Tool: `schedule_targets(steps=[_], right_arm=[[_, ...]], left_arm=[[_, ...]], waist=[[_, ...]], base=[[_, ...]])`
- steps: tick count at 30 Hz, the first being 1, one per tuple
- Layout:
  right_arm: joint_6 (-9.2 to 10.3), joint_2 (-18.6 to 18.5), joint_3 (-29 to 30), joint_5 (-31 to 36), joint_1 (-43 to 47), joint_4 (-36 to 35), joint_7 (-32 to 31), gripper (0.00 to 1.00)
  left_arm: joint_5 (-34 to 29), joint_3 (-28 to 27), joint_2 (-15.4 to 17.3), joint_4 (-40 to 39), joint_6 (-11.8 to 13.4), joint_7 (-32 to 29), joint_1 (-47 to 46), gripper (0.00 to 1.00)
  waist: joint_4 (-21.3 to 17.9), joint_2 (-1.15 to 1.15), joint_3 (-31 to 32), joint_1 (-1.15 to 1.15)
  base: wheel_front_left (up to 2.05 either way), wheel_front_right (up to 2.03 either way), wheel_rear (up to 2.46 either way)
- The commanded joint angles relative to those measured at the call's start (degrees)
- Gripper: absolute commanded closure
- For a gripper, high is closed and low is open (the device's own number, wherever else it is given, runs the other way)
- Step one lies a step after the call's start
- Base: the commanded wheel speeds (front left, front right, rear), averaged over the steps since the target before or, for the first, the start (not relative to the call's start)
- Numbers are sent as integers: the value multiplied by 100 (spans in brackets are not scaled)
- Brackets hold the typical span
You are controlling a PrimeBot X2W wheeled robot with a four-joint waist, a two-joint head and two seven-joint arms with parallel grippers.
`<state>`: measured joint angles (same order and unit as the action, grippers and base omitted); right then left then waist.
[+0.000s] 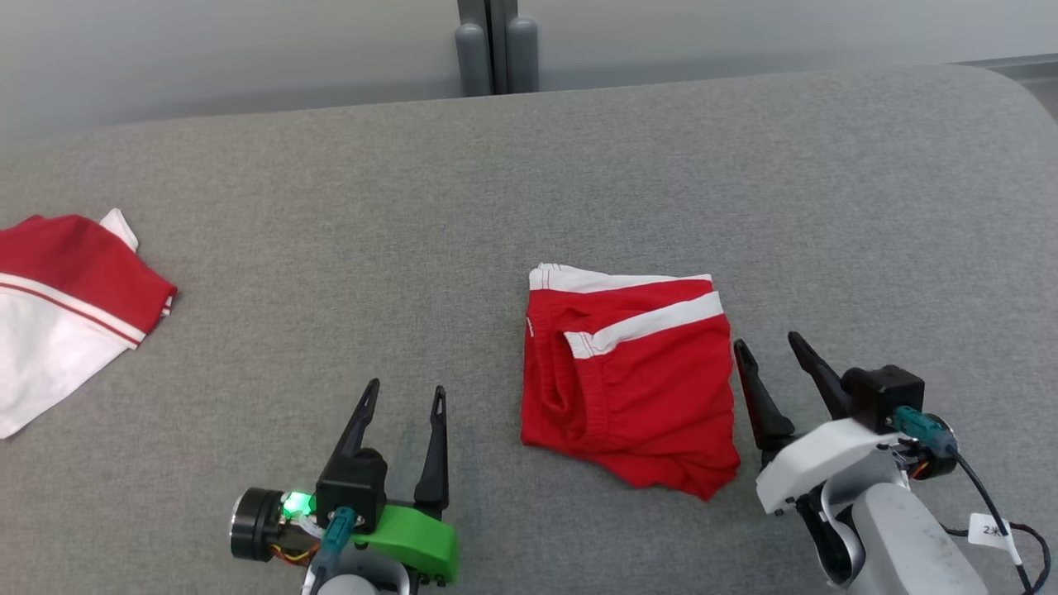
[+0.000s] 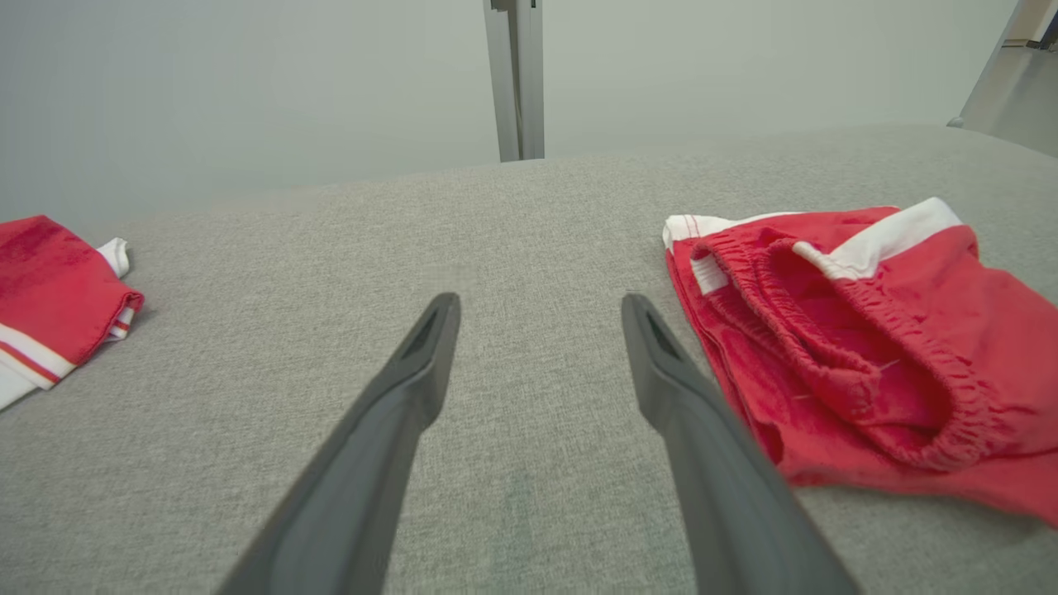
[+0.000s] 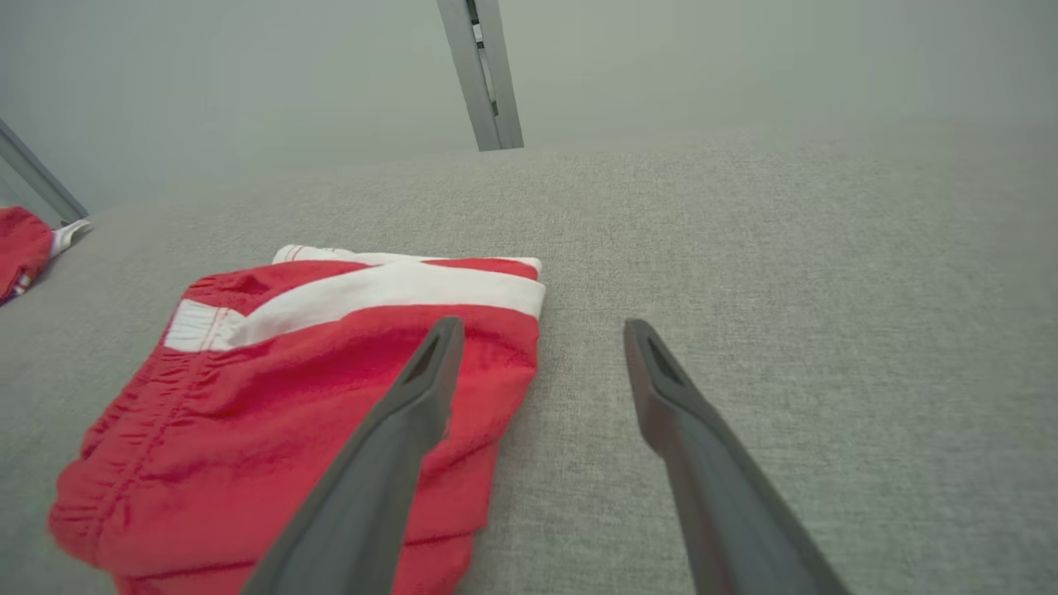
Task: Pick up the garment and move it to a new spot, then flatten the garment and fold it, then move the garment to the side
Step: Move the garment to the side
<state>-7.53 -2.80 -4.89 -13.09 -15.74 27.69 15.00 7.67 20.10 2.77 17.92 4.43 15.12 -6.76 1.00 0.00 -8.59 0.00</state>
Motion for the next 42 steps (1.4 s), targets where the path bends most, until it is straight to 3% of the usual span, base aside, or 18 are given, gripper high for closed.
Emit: schedule_targets(steps=[1, 8, 9, 10, 11, 17, 28, 34, 42], right_arm=[[8, -28, -34, -57, -150, 212, 26, 0], [8, -28, -249, -137, -641, 1279, 26, 3], [8, -29, -232, -114, -702, 1421, 26, 53], [8, -29, -204, -92, -752, 1540, 13, 87], [8, -28, -174, -85, -771, 1611, 12, 100], [14, -46, 109, -86, -814, 1502, 9, 100], [9, -27, 98, -326, -684, 1158, 15, 100], [8, -21, -57, -466, -585, 1055, 15, 100], [9, -19, -199, -509, -507, 938, 15, 100]], left_arm=[[70, 44, 25, 15, -3, 3, -114, 0], [145, 311, 26, 21, 78, 3, -223, 0], [153, 328, 26, 21, 91, 3, -237, 0], [152, 335, 26, 18, 108, 3, -248, 0], [156, 335, 26, 13, 114, 3, -253, 0], [66, 329, 25, -63, 43, 3, -342, 0], [-18, 651, 28, 6, -297, 3, -672, 0], [-35, 784, 31, 112, -316, 3, -775, 0], [-68, 811, 32, 236, -324, 3, -828, 0]], waist=[[183, 0, -159, 0], [466, 0, -378, 0], [482, 0, -406, 0], [484, 0, -432, 0], [477, 0, -449, 0], [84, 0, -530, 0], [-1692, 0, -539, 0], [-2579, 0, -531, 0], [-3111, 0, -633, 0]], base=[[0, 0, 0], [0, 0, 0], [0, 0, 0], [0, 0, 0], [0, 0, 0], [0, 0, 0], [0, 0, 0], [0, 0, 0], [0, 0, 0]])
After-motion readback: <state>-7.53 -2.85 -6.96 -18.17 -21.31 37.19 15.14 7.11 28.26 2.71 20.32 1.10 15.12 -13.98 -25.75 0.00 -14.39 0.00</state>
